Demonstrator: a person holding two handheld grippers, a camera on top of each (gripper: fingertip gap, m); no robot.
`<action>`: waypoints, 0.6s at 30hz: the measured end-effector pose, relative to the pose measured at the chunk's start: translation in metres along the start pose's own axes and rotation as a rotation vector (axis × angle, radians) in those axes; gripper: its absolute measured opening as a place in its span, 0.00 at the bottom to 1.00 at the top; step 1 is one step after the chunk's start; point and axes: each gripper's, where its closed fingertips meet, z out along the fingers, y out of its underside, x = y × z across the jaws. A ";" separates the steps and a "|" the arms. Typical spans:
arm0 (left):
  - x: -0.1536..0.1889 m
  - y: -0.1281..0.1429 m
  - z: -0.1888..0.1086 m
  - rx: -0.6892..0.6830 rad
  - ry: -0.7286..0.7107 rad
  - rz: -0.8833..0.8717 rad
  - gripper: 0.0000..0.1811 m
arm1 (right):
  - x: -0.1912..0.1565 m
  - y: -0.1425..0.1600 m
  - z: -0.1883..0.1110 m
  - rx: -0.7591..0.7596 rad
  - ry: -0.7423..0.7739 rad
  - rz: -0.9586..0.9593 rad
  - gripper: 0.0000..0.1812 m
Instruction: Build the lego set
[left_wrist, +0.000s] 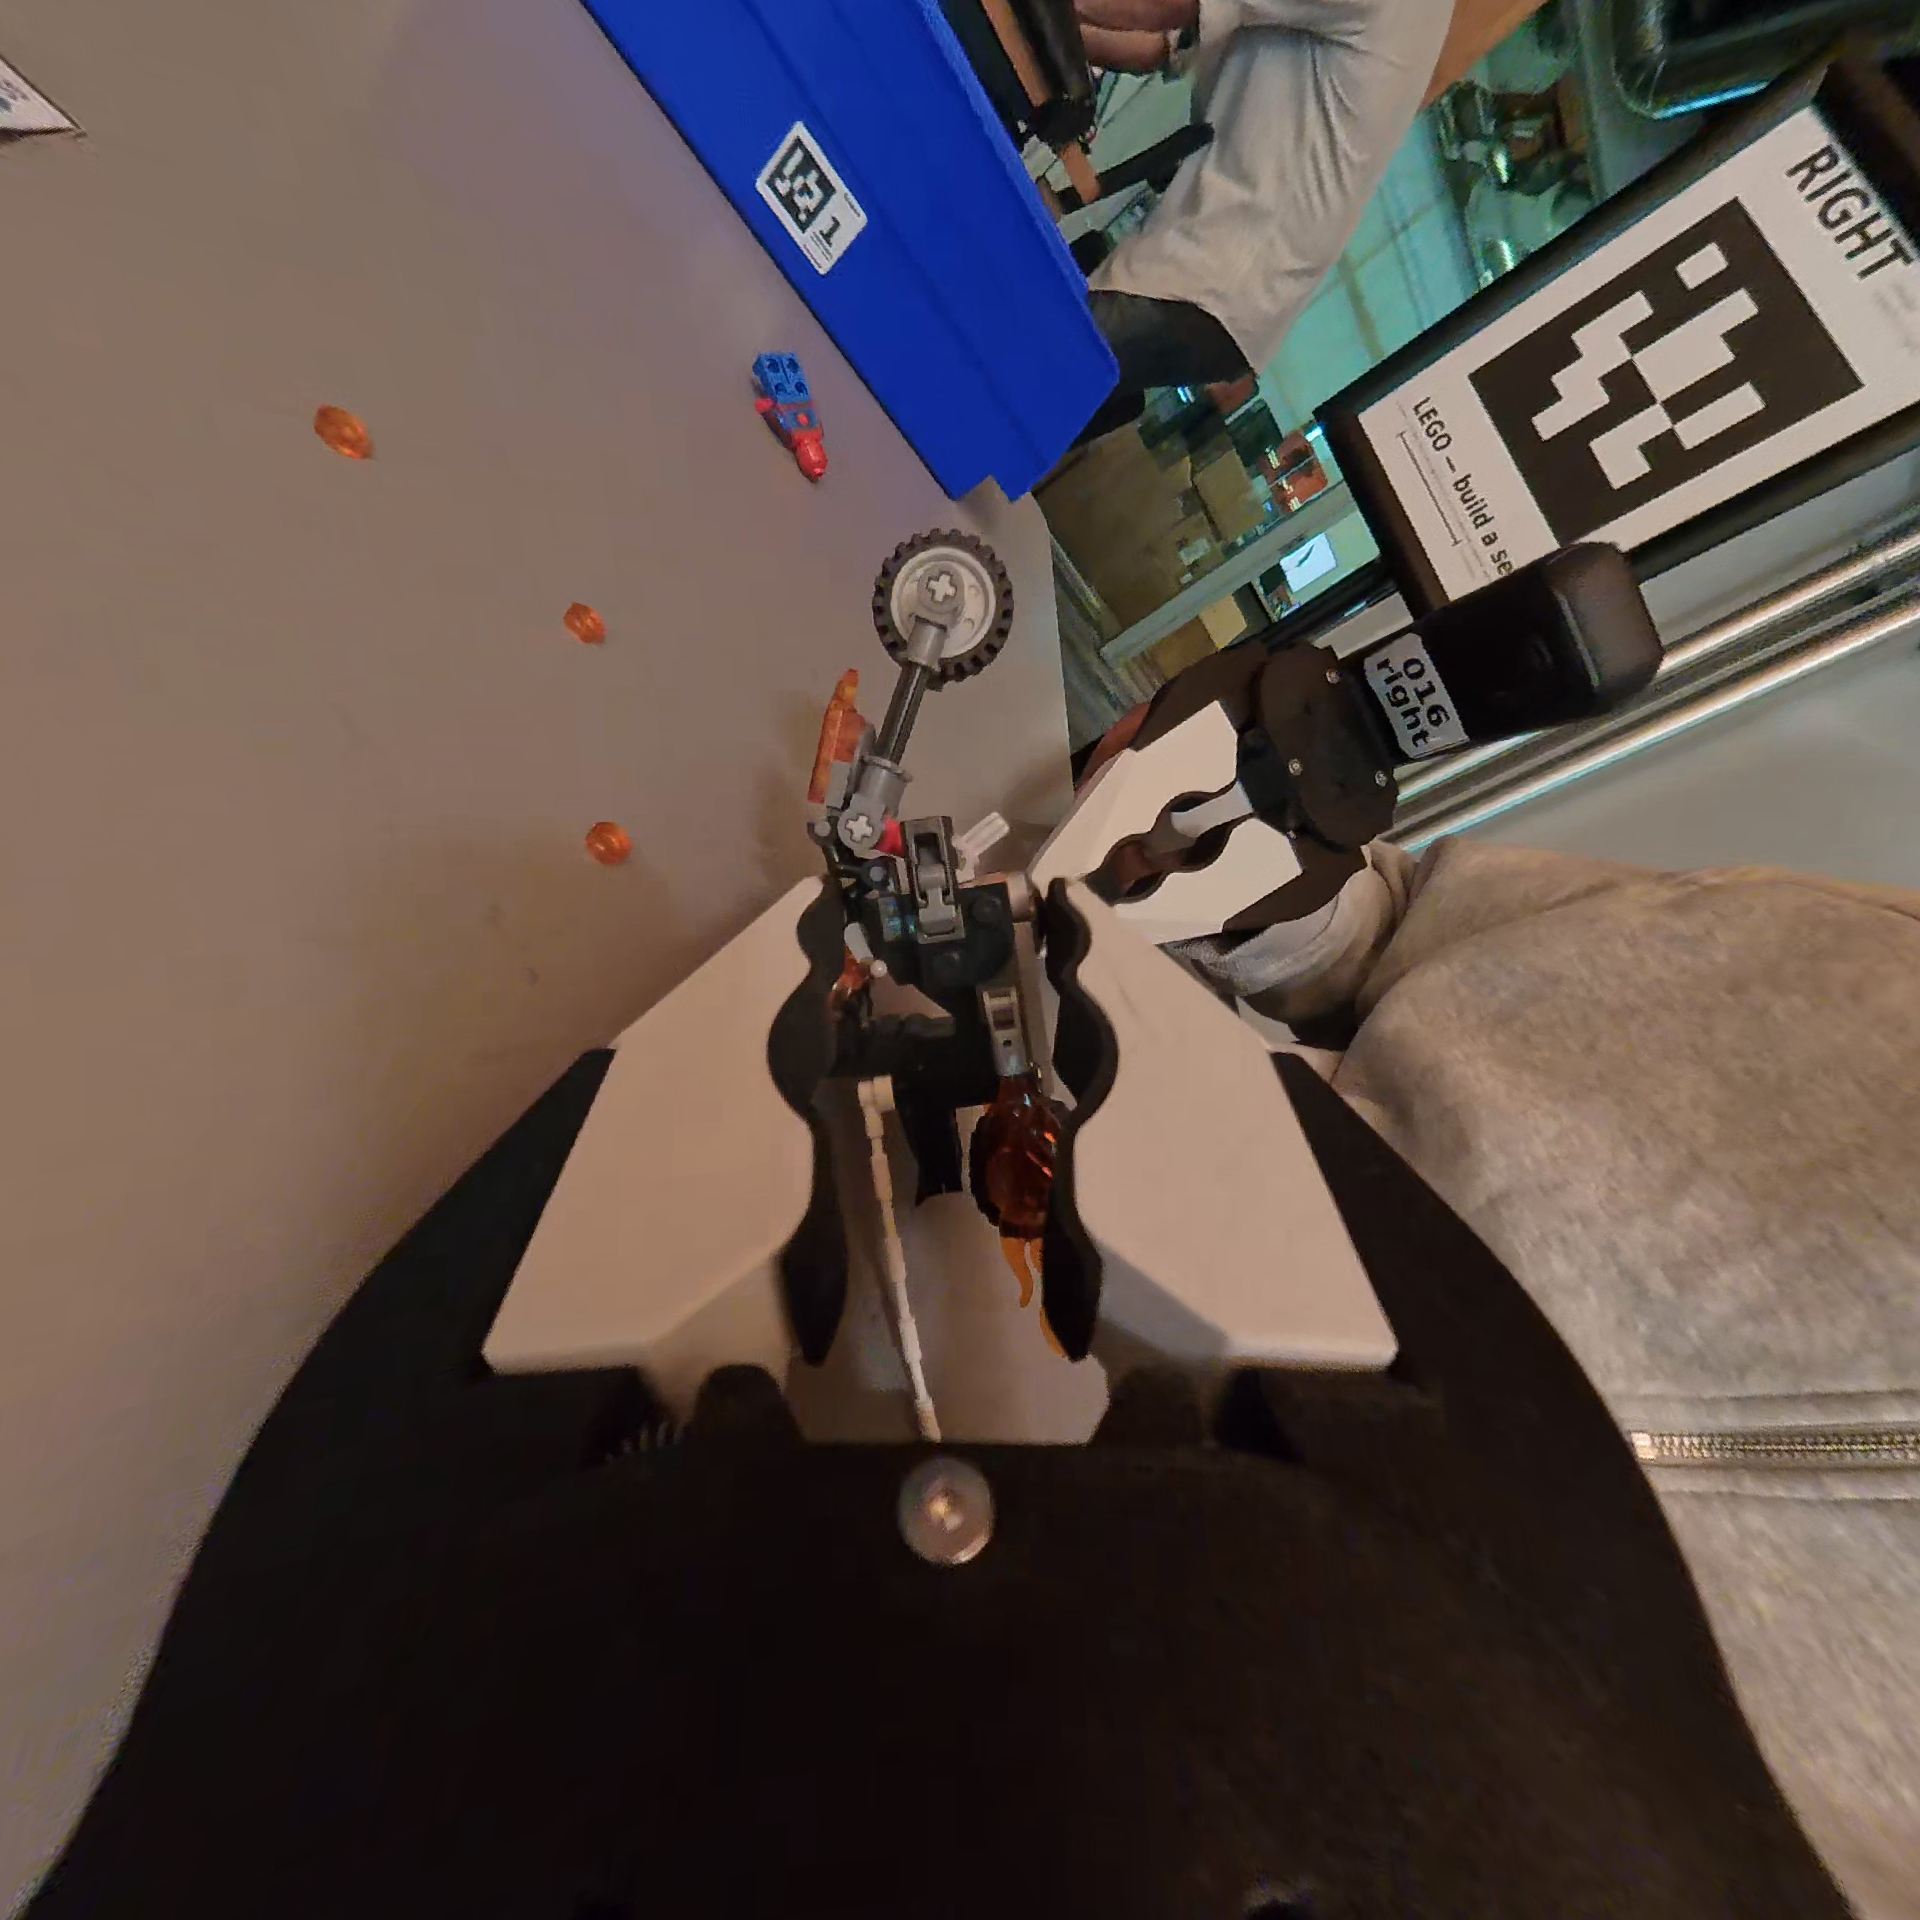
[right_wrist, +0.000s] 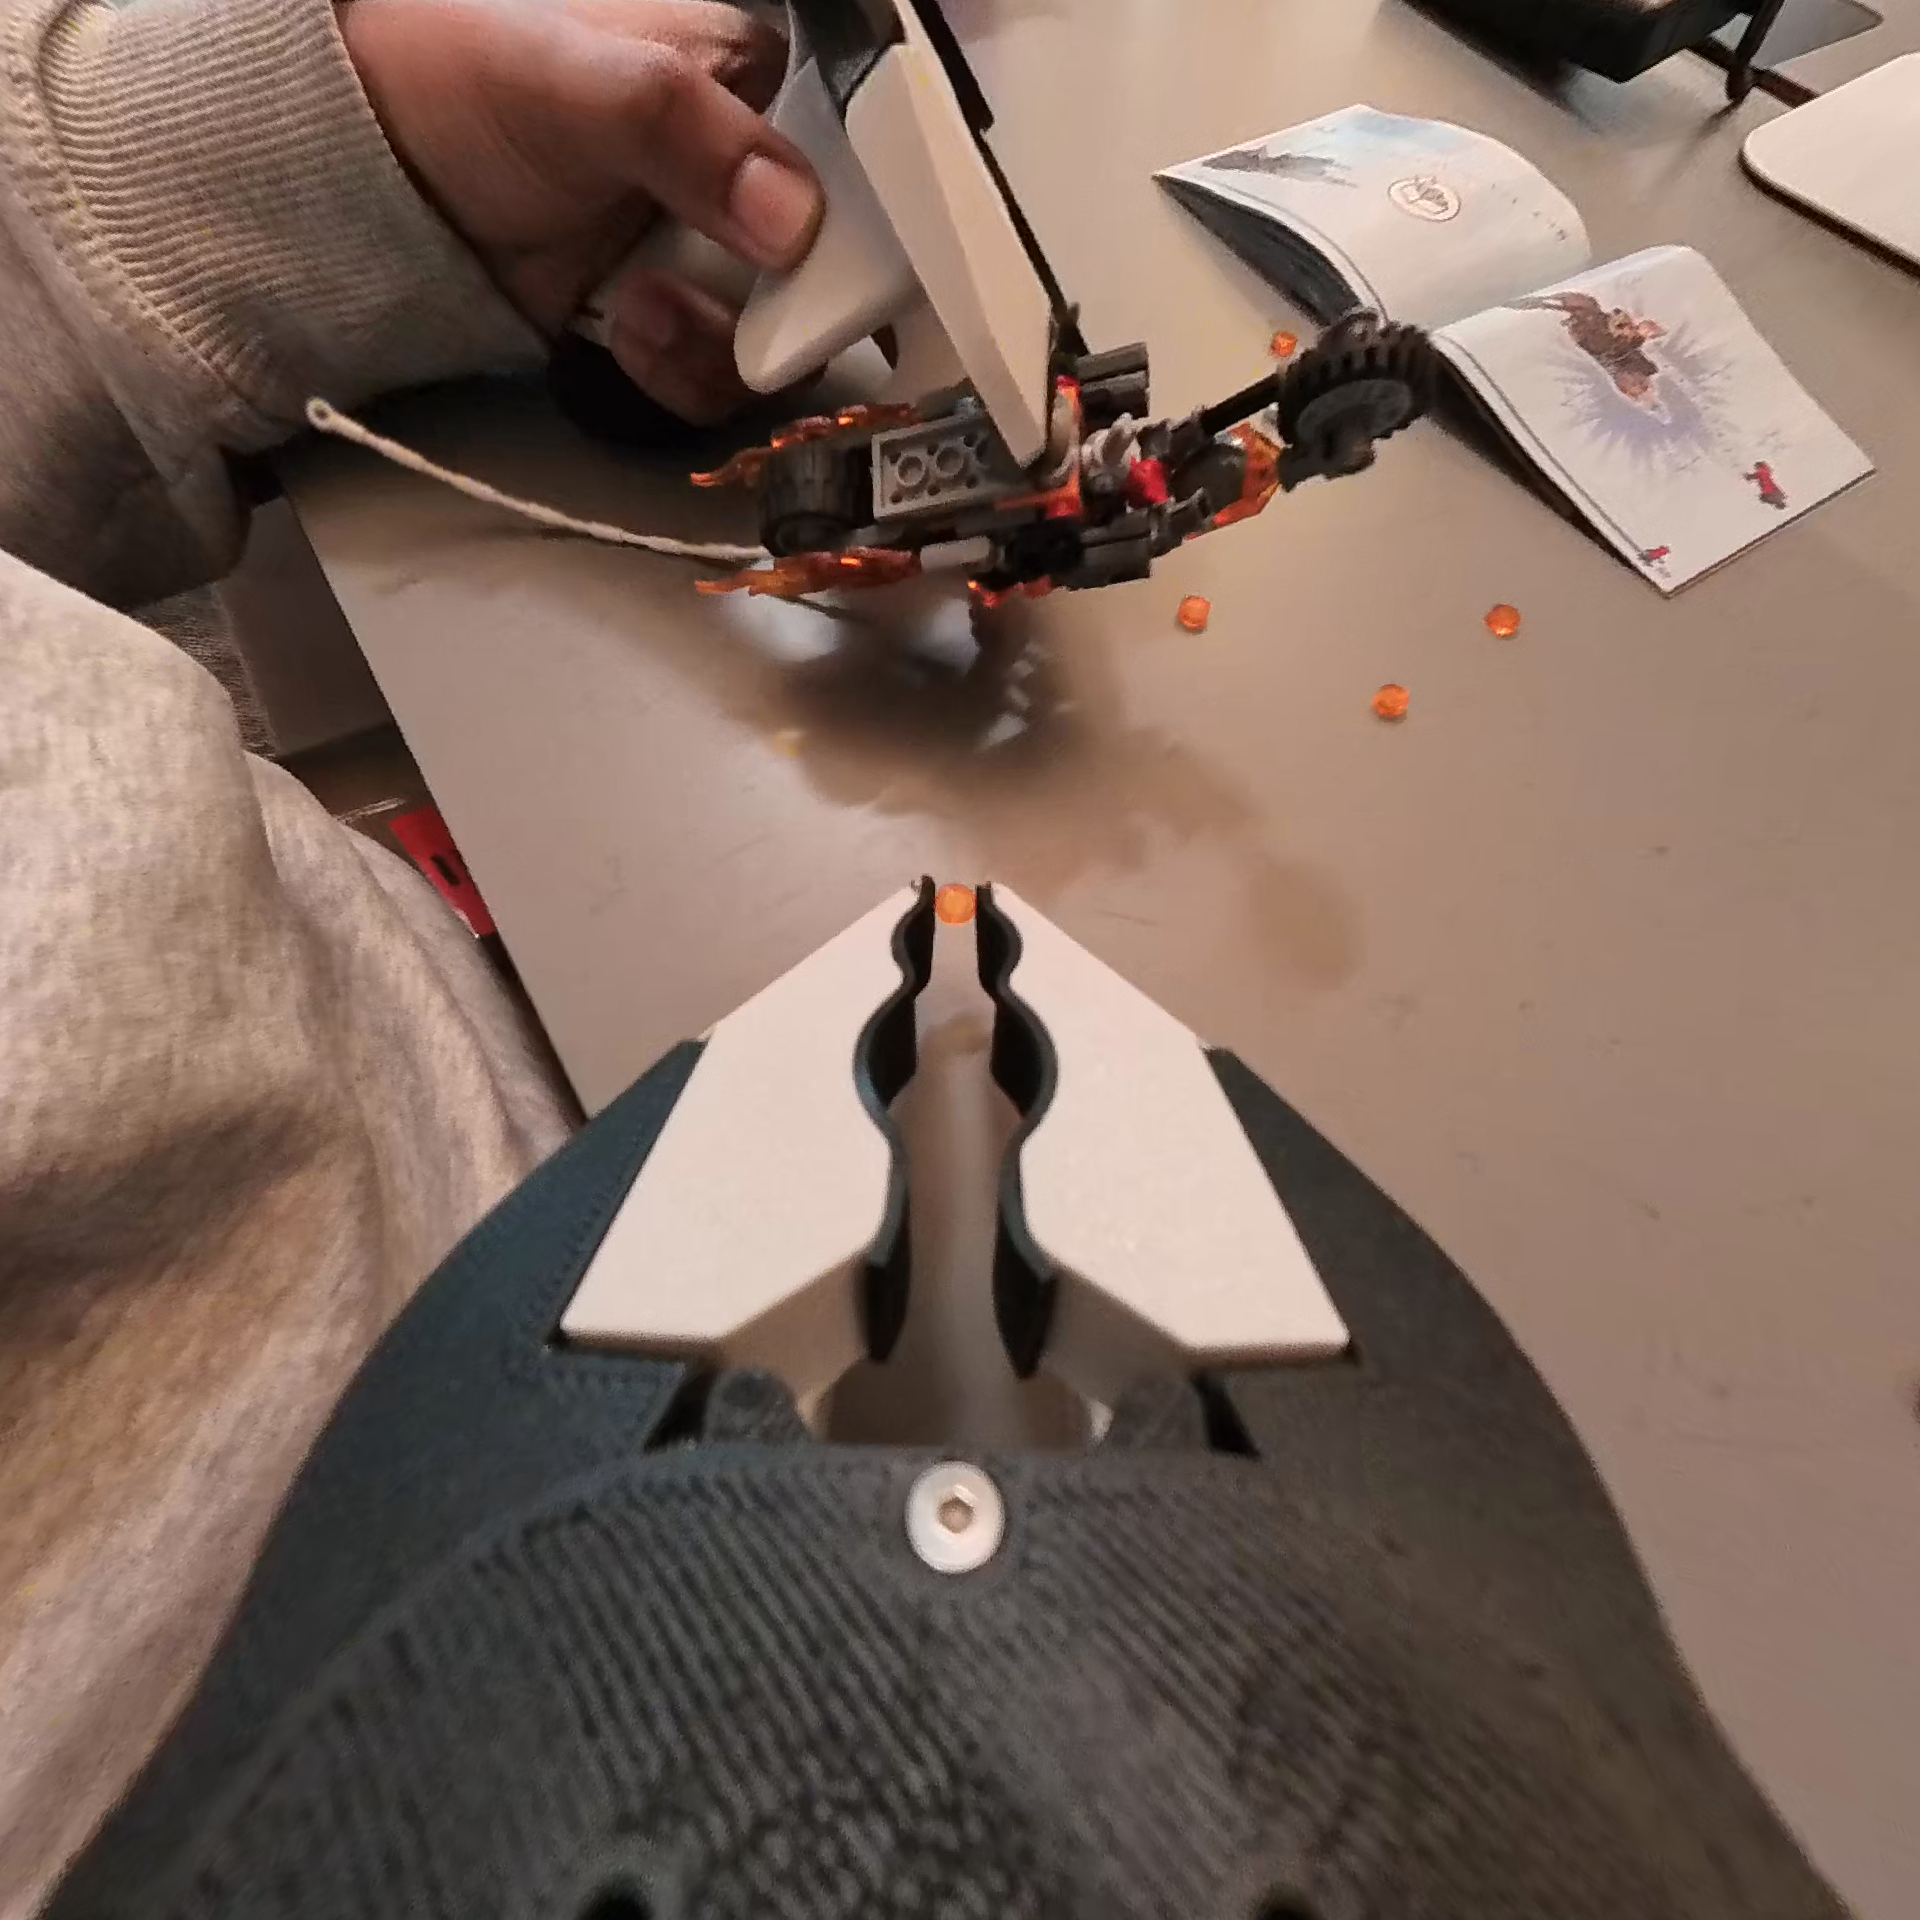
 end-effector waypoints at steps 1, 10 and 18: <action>0.000 0.000 0.000 0.000 0.003 -0.002 0.20 | 0.001 -0.001 0.000 0.003 -0.001 0.001 0.03; 0.015 -0.016 -0.007 0.080 -0.036 0.249 0.20 | 0.004 -0.004 0.001 0.018 -0.005 0.008 0.03; 0.033 -0.046 -0.033 0.184 -0.464 0.806 0.20 | 0.006 -0.008 -0.003 0.046 0.005 0.013 0.03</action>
